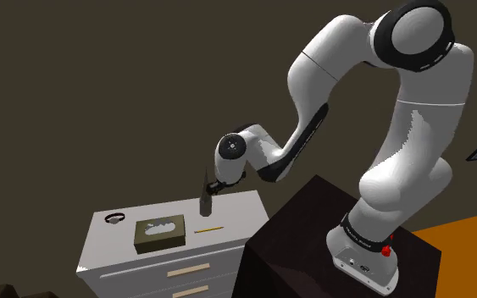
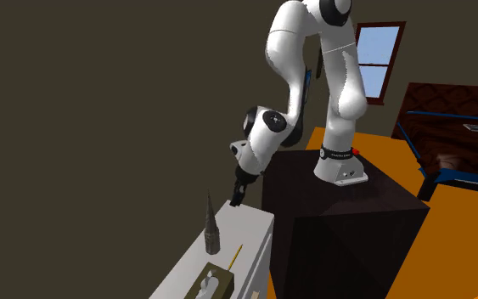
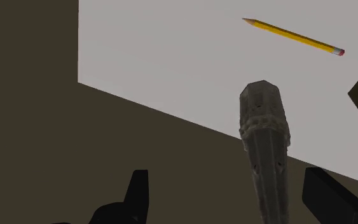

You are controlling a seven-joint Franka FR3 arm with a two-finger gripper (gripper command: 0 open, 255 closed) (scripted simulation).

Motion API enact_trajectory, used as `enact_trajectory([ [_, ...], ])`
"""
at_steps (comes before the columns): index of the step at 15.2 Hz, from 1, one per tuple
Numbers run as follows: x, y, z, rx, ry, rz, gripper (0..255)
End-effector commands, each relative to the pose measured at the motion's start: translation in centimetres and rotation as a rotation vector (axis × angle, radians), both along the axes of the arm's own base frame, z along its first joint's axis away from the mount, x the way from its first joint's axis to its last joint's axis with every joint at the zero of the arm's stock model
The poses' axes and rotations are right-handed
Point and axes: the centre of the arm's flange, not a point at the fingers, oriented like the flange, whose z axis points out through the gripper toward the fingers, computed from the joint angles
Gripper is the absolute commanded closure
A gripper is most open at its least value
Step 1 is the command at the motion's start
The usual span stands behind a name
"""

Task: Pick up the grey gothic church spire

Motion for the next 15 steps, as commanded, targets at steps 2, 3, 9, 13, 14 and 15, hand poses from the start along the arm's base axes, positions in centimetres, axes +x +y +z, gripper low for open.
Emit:
enact_trajectory([
  [2,1.6,1.4,-3.7,-0.021,-0.042,-0.017,0],
  [3,2.2,1.9,-4.8,-0.027,-0.054,-0.023,0],
  [9,6.1,4.3,-11.5,-0.065,-0.123,-0.059,0],
  [13,6.1,4.3,-13.2,-0.065,-0.124,-0.059,0],
  [14,6.1,4.3,-13.7,-0.065,-0.124,-0.059,0],
  [15,6.1,4.3,-14.3,-0.065,-0.124,-0.059,0],
])
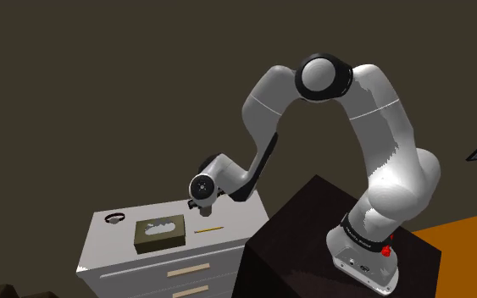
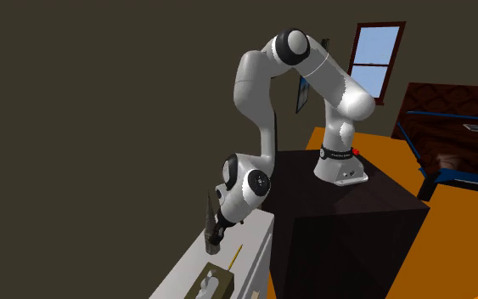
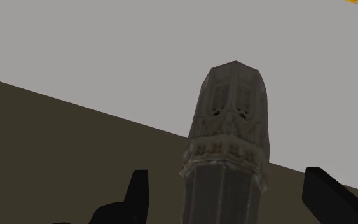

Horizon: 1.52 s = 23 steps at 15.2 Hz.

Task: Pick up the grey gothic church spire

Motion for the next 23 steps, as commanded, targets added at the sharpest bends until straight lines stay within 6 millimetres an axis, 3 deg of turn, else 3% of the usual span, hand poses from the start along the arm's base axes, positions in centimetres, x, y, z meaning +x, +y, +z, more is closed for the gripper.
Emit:
enact_trajectory([
  [1,0.0,0.0,-1.1,0.000,-0.001,0.000,0],
  [4,0.0,0.0,-1.9,0.000,-0.001,0.000,0],
  [5,0.1,0.0,-1.9,0.000,-0.001,0.000,255],
  [14,0.0,0.0,-1.9,0.000,-0.001,0.000,255],
  [23,0.0,0.0,2.8,0.000,-0.001,0.000,255],
])
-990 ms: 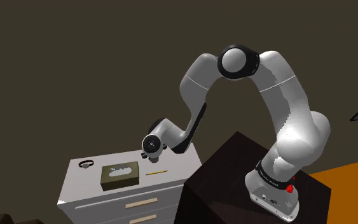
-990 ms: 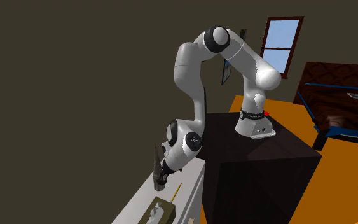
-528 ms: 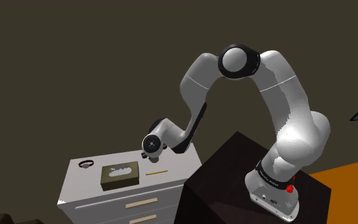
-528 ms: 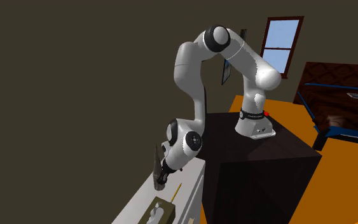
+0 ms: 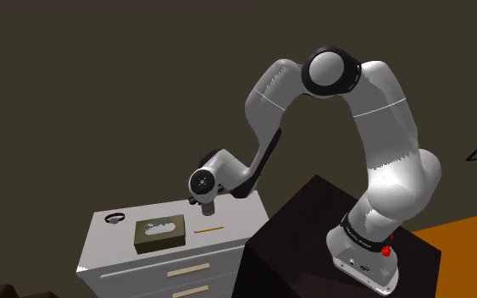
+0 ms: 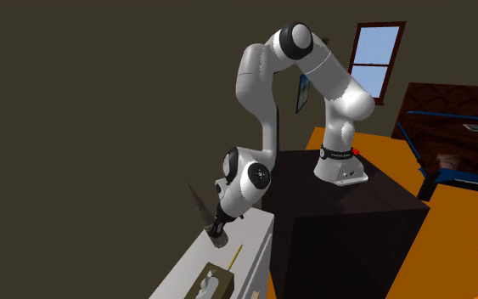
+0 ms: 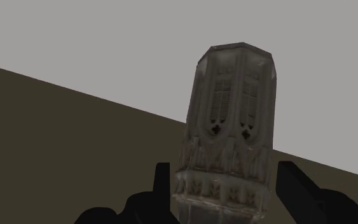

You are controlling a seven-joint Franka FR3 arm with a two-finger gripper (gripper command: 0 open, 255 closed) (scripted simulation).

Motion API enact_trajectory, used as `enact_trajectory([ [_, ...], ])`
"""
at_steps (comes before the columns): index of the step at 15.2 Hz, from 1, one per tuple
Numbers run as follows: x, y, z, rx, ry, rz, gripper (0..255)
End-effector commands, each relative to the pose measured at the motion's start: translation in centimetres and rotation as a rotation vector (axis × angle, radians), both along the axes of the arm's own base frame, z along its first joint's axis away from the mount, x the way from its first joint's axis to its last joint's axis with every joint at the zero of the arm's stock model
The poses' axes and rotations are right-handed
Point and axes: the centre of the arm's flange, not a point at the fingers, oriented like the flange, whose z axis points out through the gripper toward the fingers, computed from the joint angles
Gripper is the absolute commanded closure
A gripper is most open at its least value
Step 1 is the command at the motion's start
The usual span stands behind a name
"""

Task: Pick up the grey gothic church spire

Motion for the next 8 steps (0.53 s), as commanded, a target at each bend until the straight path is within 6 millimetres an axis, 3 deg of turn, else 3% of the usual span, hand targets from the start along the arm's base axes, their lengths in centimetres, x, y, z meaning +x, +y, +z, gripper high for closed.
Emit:
enact_trajectory([
  [1,0.0,0.0,1.2,0.000,0.000,0.000,255],
  [6,0.0,0.0,3.8,0.000,0.000,0.000,255],
  [8,0.0,0.0,3.9,0.000,0.000,0.000,255],
])
